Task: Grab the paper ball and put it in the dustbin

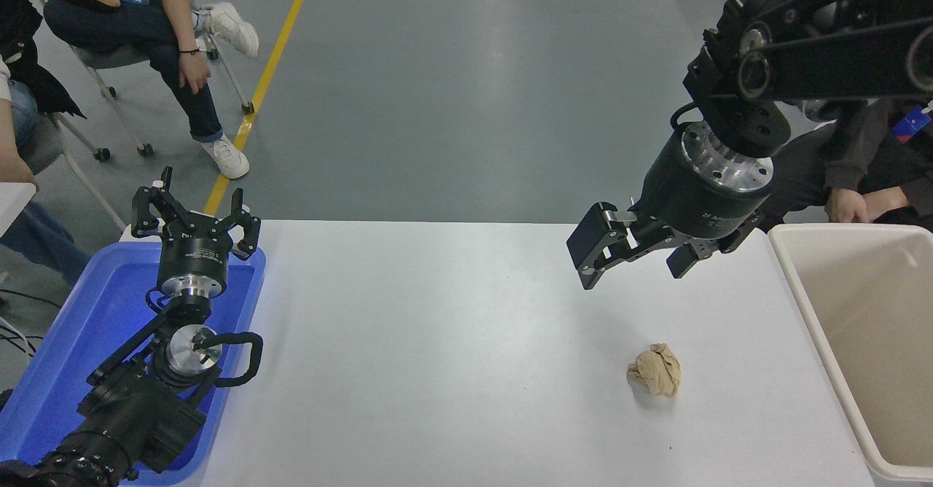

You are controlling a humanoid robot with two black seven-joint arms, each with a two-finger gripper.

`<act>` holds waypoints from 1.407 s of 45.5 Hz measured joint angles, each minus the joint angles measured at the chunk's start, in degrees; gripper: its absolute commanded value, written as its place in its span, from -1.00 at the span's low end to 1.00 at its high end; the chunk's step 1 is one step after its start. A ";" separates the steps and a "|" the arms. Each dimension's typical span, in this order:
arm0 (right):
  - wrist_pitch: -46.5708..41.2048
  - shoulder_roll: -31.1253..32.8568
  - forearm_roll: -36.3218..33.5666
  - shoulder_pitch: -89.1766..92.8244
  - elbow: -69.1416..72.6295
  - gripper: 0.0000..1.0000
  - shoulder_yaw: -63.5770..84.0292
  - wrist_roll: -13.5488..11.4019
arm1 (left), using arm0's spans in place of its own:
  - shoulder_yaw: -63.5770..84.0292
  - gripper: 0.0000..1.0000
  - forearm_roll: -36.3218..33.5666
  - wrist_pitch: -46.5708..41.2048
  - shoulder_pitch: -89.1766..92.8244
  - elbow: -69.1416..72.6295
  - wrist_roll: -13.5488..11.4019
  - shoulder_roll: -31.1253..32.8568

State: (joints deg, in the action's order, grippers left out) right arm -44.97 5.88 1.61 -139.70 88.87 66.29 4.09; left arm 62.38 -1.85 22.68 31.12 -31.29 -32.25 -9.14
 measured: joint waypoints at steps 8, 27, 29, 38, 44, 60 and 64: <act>-0.02 -0.51 0.00 1.27 -0.99 1.00 -0.39 -0.02 | -0.01 0.98 0.00 0.00 -0.02 0.00 -0.01 0.00; 2.25 2.51 5.34 7.70 -2.54 1.00 0.06 0.04 | 0.03 0.98 0.00 0.00 -0.04 0.01 -0.01 0.00; 3.34 3.39 6.40 8.90 -2.80 1.00 0.16 0.04 | 0.03 0.98 0.00 0.00 -0.04 0.00 -0.01 0.00; 8.14 7.66 11.64 15.31 -4.08 1.00 0.43 0.06 | 0.03 0.98 0.00 0.00 -0.03 0.00 -0.01 -0.01; 12.02 9.02 14.37 21.03 -6.76 1.00 0.12 0.04 | 0.01 0.98 0.00 0.00 -0.01 0.00 0.00 0.00; 20.01 8.87 19.07 40.98 -19.30 1.00 -5.01 -0.01 | -0.05 0.98 0.00 0.00 0.00 0.00 0.00 0.00; 21.26 8.67 20.67 45.60 -22.60 1.00 -6.20 0.01 | -0.05 0.98 0.00 0.00 0.00 0.00 0.01 0.00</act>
State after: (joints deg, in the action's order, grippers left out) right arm -23.71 14.55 22.29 -94.09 66.26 60.09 4.09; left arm 62.33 -1.84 22.68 31.11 -31.29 -32.25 -9.14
